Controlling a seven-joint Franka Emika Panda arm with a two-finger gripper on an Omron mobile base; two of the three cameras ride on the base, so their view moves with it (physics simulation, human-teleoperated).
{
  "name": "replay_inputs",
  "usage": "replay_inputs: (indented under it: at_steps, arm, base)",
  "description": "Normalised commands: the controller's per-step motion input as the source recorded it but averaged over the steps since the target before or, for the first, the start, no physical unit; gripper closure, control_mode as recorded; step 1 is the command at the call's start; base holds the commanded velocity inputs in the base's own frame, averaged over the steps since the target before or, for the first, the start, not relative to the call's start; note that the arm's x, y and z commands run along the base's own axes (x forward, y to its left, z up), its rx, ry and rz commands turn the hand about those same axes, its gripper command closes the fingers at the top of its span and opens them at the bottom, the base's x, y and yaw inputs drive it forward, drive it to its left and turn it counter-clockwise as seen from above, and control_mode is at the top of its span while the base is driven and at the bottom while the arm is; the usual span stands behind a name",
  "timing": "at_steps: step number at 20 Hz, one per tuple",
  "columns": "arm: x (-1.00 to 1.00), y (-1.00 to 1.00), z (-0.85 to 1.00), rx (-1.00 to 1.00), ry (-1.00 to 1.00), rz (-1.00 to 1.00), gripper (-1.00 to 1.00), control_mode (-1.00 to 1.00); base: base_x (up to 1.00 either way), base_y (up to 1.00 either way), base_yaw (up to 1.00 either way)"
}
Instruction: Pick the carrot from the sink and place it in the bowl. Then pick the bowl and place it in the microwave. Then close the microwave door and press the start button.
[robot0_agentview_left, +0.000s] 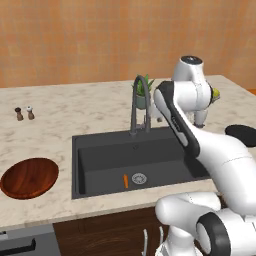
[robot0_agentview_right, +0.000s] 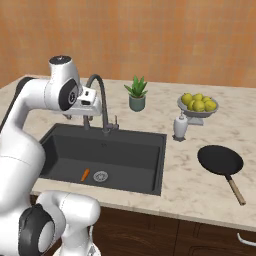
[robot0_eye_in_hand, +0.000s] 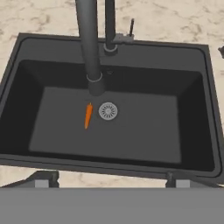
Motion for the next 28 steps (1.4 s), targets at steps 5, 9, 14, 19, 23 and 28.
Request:
replay_inputs:
  at_steps: [5, 9, 14, 19, 23, 28]
  arm:
    - [-0.05, 1.0, -0.85, -0.23, 0.03, 0.0, -1.0, -1.0]
    - [0.25, 1.0, -0.98, -0.15, 0.19, -0.01, -1.0, -1.0]
    - [0.76, 0.85, -1.0, -0.2, 0.37, -0.07, -1.0, -1.0]
    - [0.63, 0.16, -0.87, -0.05, 0.37, -0.05, -1.0, -1.0]
    - [0.19, 0.0, -0.88, 0.0, 0.24, 0.0, -1.0, -1.0]
    - [0.15, 0.0, -0.85, -0.03, 0.07, -0.02, -1.0, -1.0]
  base:
    - [0.0, 0.0, 0.0]
    - [0.0, 0.0, 0.0]
    - [0.0, 0.0, 0.0]
    - [0.0, 0.0, 0.0]
    - [0.0, 0.0, 0.0]
    - [0.0, 0.0, 0.0]
